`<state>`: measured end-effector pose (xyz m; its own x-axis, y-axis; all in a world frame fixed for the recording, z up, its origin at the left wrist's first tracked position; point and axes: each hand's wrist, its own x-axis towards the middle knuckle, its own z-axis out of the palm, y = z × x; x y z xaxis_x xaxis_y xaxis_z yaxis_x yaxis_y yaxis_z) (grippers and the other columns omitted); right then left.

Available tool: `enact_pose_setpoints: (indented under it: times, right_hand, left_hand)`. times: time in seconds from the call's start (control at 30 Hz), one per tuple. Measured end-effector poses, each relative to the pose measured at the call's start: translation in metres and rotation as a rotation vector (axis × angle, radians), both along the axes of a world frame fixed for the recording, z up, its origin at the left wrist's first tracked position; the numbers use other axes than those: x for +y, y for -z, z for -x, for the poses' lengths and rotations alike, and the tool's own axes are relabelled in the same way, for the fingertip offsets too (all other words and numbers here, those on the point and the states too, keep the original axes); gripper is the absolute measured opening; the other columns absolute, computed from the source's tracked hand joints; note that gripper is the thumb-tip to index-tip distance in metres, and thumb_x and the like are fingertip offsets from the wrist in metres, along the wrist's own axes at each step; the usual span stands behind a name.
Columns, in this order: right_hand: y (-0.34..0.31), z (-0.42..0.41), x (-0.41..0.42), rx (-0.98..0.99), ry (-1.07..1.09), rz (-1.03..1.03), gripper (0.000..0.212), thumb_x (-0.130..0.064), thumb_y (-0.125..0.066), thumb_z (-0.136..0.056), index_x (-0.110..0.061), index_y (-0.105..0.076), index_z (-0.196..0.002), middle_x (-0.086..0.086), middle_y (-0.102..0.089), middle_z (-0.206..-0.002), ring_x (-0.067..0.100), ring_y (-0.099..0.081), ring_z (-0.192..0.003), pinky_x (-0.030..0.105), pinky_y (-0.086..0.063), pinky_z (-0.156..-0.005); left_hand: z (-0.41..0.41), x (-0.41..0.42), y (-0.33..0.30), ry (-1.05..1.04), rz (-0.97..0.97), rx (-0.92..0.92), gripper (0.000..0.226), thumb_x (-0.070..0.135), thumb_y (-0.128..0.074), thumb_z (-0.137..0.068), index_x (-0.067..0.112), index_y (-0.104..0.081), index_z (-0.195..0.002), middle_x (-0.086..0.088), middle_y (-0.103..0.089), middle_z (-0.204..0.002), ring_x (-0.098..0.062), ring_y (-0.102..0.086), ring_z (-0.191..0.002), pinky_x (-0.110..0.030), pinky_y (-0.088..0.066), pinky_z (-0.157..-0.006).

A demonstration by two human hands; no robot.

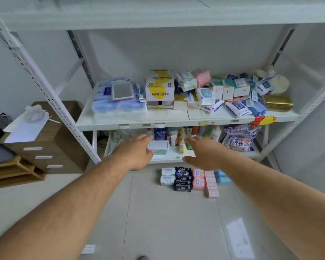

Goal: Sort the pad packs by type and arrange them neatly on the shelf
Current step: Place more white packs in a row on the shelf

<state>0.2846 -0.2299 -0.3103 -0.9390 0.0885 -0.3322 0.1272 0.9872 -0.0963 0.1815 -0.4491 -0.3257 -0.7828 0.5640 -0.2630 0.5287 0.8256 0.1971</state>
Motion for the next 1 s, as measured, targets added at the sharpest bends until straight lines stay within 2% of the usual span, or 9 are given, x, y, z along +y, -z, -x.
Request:
enact_pose_setpoints:
  times: [0.1, 0.27, 0.37, 0.57, 0.8, 1.0]
  right_hand:
    - [0.040, -0.015, 0.027, -0.084, 0.038, 0.021, 0.075, -0.054, -0.052, -0.096, -0.023, -0.023, -0.158, 0.003, -0.036, -0.158, 0.029, -0.047, -0.135, 0.044, -0.045, -0.105]
    - [0.100, -0.015, 0.046, -0.187, 0.121, 0.054, 0.072, -0.053, -0.053, -0.095, -0.021, -0.028, -0.154, 0.003, -0.042, -0.153, 0.028, -0.051, -0.130, 0.042, -0.048, -0.099]
    - [0.136, 0.001, 0.048, -0.258, 0.139, 0.068, 0.074, -0.055, -0.053, -0.094, -0.020, -0.028, -0.154, 0.004, -0.042, -0.153, 0.029, -0.049, -0.132, 0.043, -0.047, -0.103]
    - [0.224, 0.054, 0.044, -0.355, 0.186, 0.077, 0.075, -0.057, -0.055, -0.092, -0.021, -0.029, -0.152, 0.001, -0.044, -0.149, 0.026, -0.050, -0.129, 0.041, -0.048, -0.099]
    - [0.359, 0.125, 0.058, -0.359, 0.240, 0.112, 0.079, -0.060, -0.056, -0.090, -0.021, -0.028, -0.153, 0.001, -0.042, -0.150, 0.027, -0.049, -0.130, 0.043, -0.047, -0.101]
    - [0.509, 0.177, 0.077, -0.357, 0.210, 0.120, 0.083, -0.060, -0.059, -0.090, -0.020, -0.026, -0.155, 0.003, -0.035, -0.157, 0.028, -0.036, -0.142, 0.041, -0.040, -0.109]
  left_hand:
    - [-0.015, 0.017, 0.042, -0.003, 0.044, -0.060, 0.061, 0.044, -0.041, -0.098, 0.030, -0.022, -0.154, 0.008, -0.022, -0.162, -0.021, -0.029, -0.144, -0.043, -0.037, -0.111]
    - [-0.018, 0.034, 0.099, 0.047, 0.122, -0.170, 0.060, 0.040, -0.042, -0.098, 0.028, -0.023, -0.154, 0.006, -0.025, -0.160, -0.023, -0.034, -0.140, -0.039, -0.037, -0.110]
    - [0.004, 0.038, 0.138, 0.057, 0.140, -0.227, 0.059, 0.039, -0.040, -0.099, 0.028, -0.022, -0.154, 0.006, -0.025, -0.160, -0.023, -0.033, -0.141, -0.039, -0.036, -0.110]
    - [0.070, 0.040, 0.240, 0.080, 0.175, -0.330, 0.055, 0.040, -0.039, -0.099, 0.030, -0.025, -0.152, 0.006, -0.031, -0.157, -0.023, -0.037, -0.138, -0.039, -0.037, -0.108]
    - [0.137, 0.056, 0.376, 0.048, 0.171, -0.378, 0.055, 0.038, -0.040, -0.100, 0.029, -0.025, -0.152, 0.006, -0.028, -0.158, -0.022, -0.037, -0.138, -0.039, -0.040, -0.106]
    - [0.182, 0.088, 0.514, -0.002, 0.123, -0.375, 0.060, 0.036, -0.044, -0.100, 0.028, -0.020, -0.154, 0.008, -0.018, -0.162, -0.020, -0.032, -0.142, -0.038, -0.040, -0.107]
